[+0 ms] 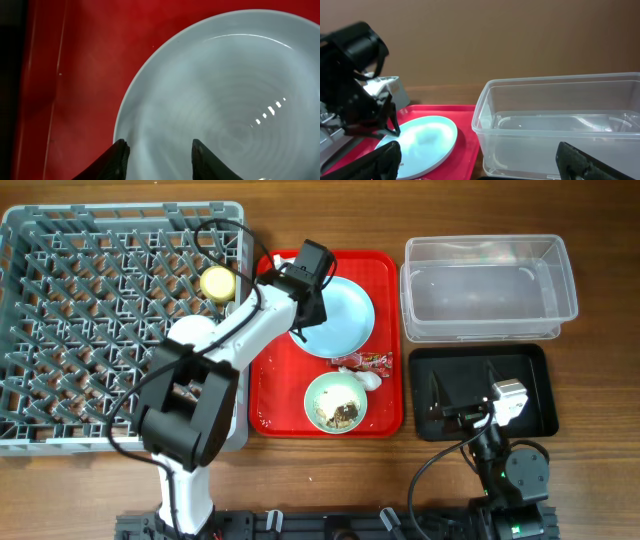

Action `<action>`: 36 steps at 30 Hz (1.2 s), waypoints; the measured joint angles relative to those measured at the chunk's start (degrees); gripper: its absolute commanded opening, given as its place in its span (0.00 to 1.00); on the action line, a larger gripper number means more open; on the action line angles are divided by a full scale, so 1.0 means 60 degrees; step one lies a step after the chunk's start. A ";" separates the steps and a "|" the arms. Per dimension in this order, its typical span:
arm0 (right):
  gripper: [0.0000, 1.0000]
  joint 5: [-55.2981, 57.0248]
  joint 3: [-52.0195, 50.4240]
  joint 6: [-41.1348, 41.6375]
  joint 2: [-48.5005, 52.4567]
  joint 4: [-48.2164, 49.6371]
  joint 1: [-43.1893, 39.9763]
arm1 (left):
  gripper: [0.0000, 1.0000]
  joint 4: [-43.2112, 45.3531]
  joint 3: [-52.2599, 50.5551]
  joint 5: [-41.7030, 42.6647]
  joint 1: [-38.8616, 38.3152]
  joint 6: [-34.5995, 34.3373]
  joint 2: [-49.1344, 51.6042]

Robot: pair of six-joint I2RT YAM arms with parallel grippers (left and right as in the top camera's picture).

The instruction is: Sort waste into correct bins and load items into the dishwasher rack

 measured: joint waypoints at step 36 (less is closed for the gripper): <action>1.00 -0.0004 0.0000 0.0000 0.0000 0.0000 0.0000 | 1.00 -0.0361 0.0000 0.0175 0.1814 0.0084 -0.3446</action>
